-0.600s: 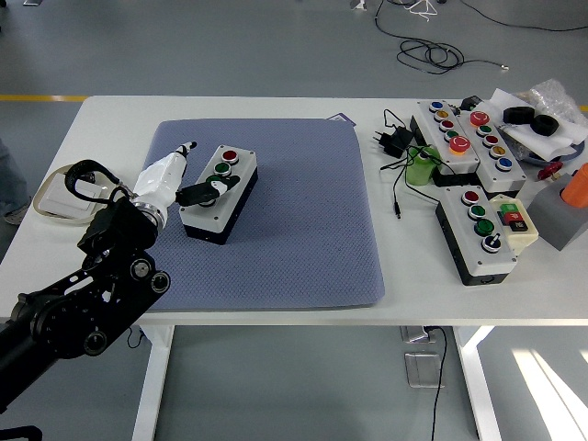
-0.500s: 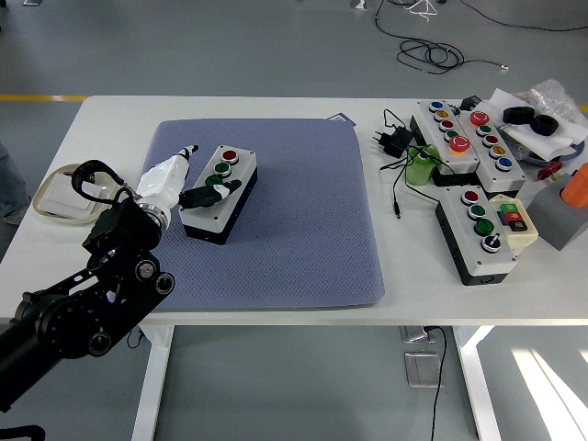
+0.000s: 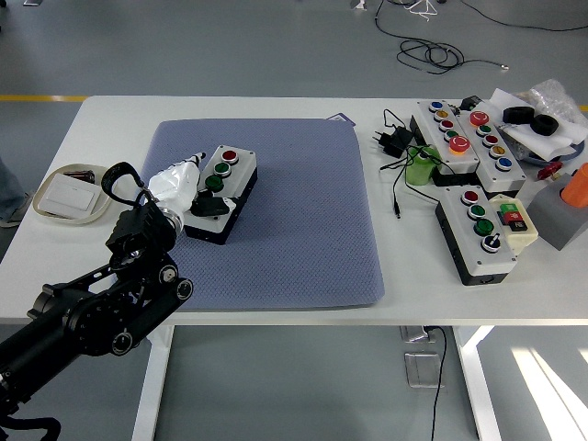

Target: Pick up the button,place it on the desk,press the button,press the button

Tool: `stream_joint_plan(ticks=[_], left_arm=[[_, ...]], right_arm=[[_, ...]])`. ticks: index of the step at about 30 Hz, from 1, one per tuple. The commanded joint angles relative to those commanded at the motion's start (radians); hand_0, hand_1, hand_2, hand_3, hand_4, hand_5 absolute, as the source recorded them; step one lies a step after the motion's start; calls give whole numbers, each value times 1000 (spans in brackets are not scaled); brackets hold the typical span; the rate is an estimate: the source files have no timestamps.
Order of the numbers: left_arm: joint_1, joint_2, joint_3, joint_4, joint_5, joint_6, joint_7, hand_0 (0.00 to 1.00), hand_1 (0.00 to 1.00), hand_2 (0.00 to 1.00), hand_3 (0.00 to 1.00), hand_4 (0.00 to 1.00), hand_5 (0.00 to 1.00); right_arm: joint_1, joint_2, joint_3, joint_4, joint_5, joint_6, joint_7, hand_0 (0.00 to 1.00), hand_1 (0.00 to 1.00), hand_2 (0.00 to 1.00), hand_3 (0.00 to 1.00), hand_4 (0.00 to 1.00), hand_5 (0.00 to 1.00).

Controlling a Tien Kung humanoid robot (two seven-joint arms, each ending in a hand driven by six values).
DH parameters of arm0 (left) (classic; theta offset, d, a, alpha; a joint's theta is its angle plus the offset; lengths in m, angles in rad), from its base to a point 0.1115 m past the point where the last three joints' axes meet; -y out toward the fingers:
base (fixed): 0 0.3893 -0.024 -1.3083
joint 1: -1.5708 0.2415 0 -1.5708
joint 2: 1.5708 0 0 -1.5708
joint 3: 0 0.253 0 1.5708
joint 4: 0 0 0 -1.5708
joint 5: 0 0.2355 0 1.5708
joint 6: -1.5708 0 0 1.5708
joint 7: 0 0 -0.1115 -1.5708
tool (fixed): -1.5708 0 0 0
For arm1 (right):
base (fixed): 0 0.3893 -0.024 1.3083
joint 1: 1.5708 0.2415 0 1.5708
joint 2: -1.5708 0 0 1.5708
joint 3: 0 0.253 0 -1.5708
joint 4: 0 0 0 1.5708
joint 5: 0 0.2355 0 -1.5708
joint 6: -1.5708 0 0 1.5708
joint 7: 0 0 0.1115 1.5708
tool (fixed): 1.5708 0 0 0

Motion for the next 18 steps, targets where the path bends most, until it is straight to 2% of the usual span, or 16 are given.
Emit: stream_joint_plan(ticks=[1,2,7,8,13,14,18], left_arm=[[-3,-2,0,6,7,-8,0,809,998,998,998,998,511],[-7,-4,0,12,14,-18,0,750,975,998,998,998,442],[-23,-9,8,44,53,-55,0,750,975,998,998,998,442],[-24,-9,9,50,58,-57,0,665,889,998,998,981,327],[-31,-9,17,67,72,-86,0,665,889,998,998,981,327],[-33,-9,17,69,73,-90,0,580,751,881,998,920,201],[-40,-7,21,77,71,-111,0,580,751,881,998,920,201]], right_arm=[[0,0,-1,0,1,0,0,787,797,817,751,412,479],[1,0,-3,0,3,0,1,787,797,817,751,412,479],[1,-1,-11,0,10,0,3,787,797,817,751,412,479],[1,-1,-13,0,12,0,3,787,797,817,751,412,479],[2,-1,-21,0,20,-1,4,787,797,817,751,412,479],[2,-1,-21,0,21,-1,5,787,797,817,751,412,479],[2,-1,-22,0,21,-1,5,787,797,817,751,412,479]])
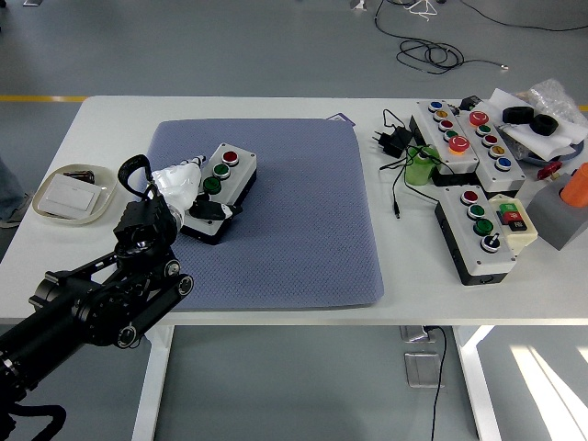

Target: Pick up the button,place it on the desk,press the button,press the button

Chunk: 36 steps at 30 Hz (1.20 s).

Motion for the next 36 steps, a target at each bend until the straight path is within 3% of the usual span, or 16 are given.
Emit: stream_joint_plan(ticks=[1,2,7,8,14,15,20,21,25,26,29,36], left_arm=[[-1,0,0,1,0,-1,0,580,751,881,998,920,201],[-1,0,0,1,0,-2,0,534,670,795,998,907,170],[-4,6,-5,8,11,-19,0,534,670,795,998,907,170],[-5,7,-6,7,11,-20,0,504,524,614,834,849,20],[-5,11,-4,6,28,-3,0,504,524,614,834,849,20],[-4,12,-3,4,31,-1,0,551,482,483,701,789,2],[-1,13,0,1,52,7,0,551,482,483,701,789,2],[-1,14,0,1,55,6,0,506,416,376,532,772,2],[1,16,4,11,66,-3,0,506,416,376,532,772,2],[2,16,4,12,69,-3,0,399,342,290,421,736,2],[3,20,7,12,86,3,0,399,342,290,421,736,2],[-2,36,-8,-8,137,61,-148,365,319,267,368,708,2]], right_arm=[[0,0,0,0,0,0,0,787,797,817,751,412,479],[0,0,0,0,0,0,0,787,797,817,751,412,479],[-3,0,4,0,-5,0,-2,787,797,817,751,412,479],[-3,0,4,0,-6,0,-2,787,797,817,751,412,479],[-6,1,4,0,-7,-1,-4,787,797,817,751,412,479],[-7,1,4,0,-8,-1,-5,787,797,817,751,412,479],[-11,1,4,0,-12,0,-6,787,797,817,751,412,479],[-12,1,4,0,-12,0,-7,787,797,817,751,412,479],[-15,1,4,0,-15,1,-7,787,797,817,751,412,479],[-15,1,4,0,-15,1,-7,787,797,817,751,412,479],[-16,1,5,0,-16,0,-7,787,797,817,751,412,479],[-14,2,5,0,-12,0,-6,787,797,817,751,412,479]])
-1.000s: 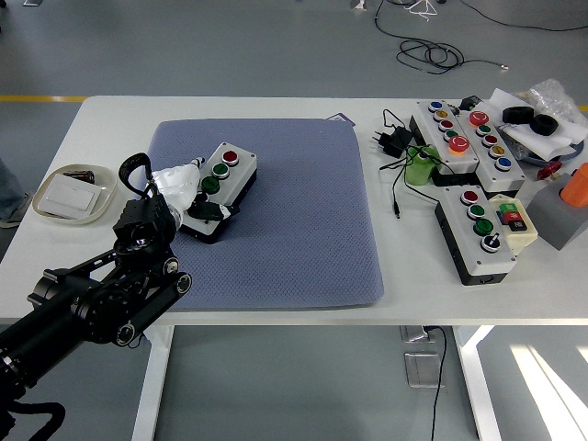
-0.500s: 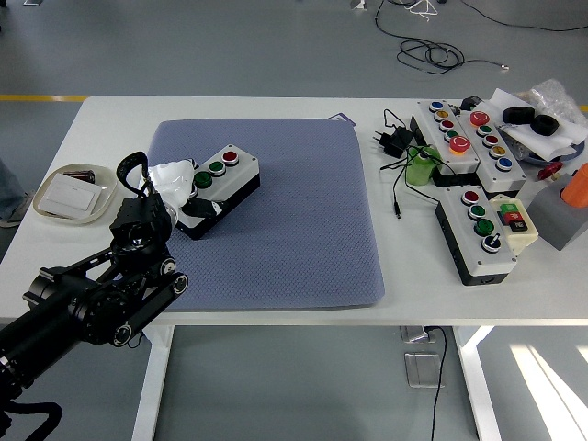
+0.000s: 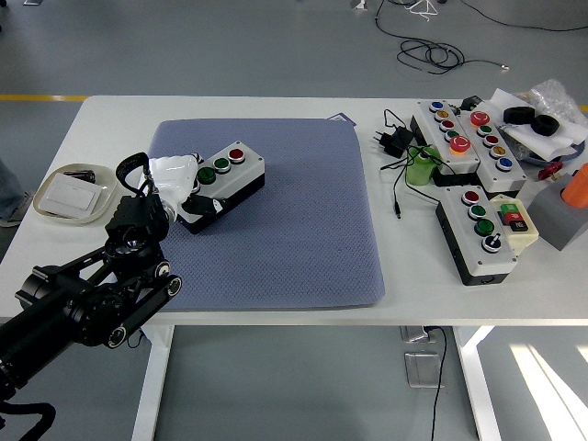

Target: Pick up the button,place it on the desk,press the button,press the button

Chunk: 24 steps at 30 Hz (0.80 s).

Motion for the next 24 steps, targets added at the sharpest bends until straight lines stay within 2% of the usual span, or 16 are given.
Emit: stream_joint_plan(ticks=[4,8,9,13,15,18,21,24], left_arm=[[-1,6,-17,-13,-6,38,-61,343,303,245,341,685,2],[-2,23,-27,-32,-48,42,-169,343,303,245,341,685,2],[-4,30,-28,-34,-69,37,-208,324,284,226,315,656,2],[-14,46,-34,-33,-93,19,-356,324,284,226,315,656,2],[-18,51,-34,-32,-102,-1,-426,312,287,226,307,621,2],[-26,59,-31,-30,-105,-34,-522,312,287,226,307,621,2],[-32,68,-16,-31,-78,-49,-582,315,283,230,299,612,2],[-36,73,-2,-29,-36,-50,-595,315,283,230,299,612,2]], right_arm=[[2,-1,-1,0,1,1,1,787,797,817,751,412,479],[3,-1,-1,0,0,1,0,787,797,817,751,412,479],[4,-1,0,0,0,1,0,787,797,817,751,412,479],[6,-1,0,0,2,1,1,787,797,817,751,412,479],[7,-1,1,0,1,1,0,787,797,817,751,412,479],[7,0,0,0,0,1,0,787,797,817,751,412,479],[8,0,-1,0,1,1,0,787,797,817,751,412,479],[8,0,-1,0,1,1,0,787,797,817,751,412,479]])
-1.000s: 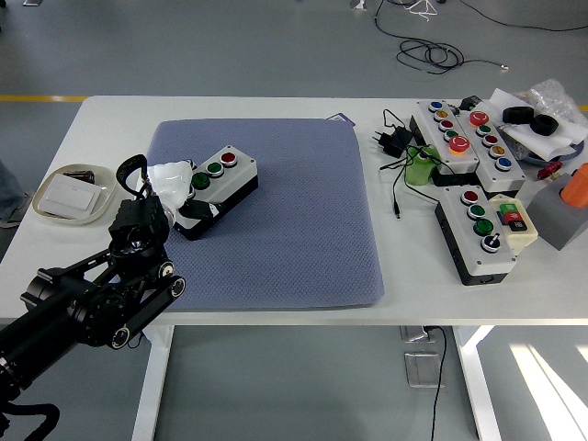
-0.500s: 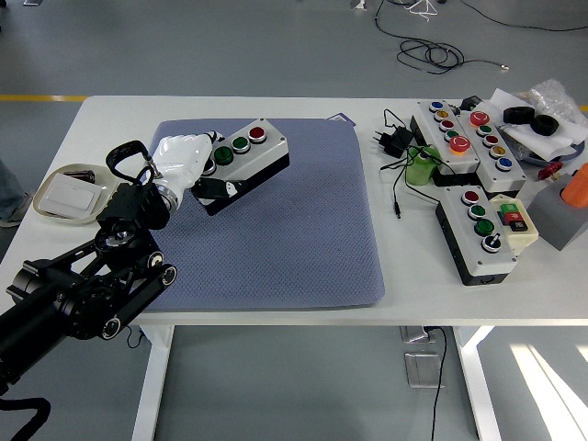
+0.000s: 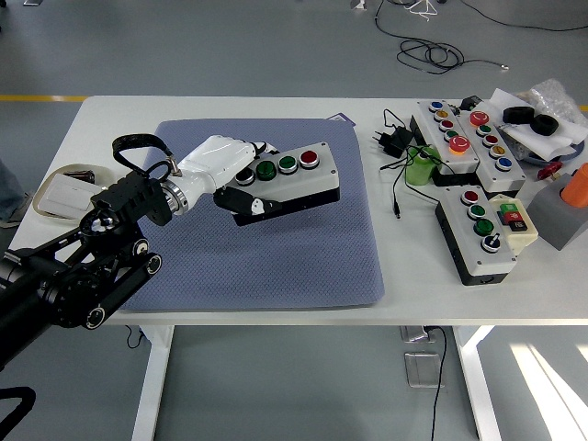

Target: Pick up the button,place it on the desk,press the button,press the button

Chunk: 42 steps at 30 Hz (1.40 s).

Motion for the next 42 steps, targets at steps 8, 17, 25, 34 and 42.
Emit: stream_joint_plan(ticks=[8,17,25,34,42], left_arm=[[-5,2,49,24,86,-4,-19,317,296,238,307,606,2],[-4,0,67,45,95,-26,-12,349,360,302,338,620,2],[1,-1,74,64,112,-31,-8,376,418,370,399,653,2],[9,1,66,59,115,-58,-14,583,631,669,675,768,47],[19,2,49,45,110,-91,-20,701,725,771,764,814,91]], right_arm=[[2,1,0,0,0,-1,-1,787,797,817,751,412,479],[2,1,-3,0,0,0,-1,787,797,817,751,412,479],[0,2,-3,0,2,-1,-1,787,797,817,751,412,479],[-5,2,-5,0,2,-1,-1,787,797,817,751,412,479],[-11,3,-4,0,2,-2,-3,787,797,817,751,412,479]])
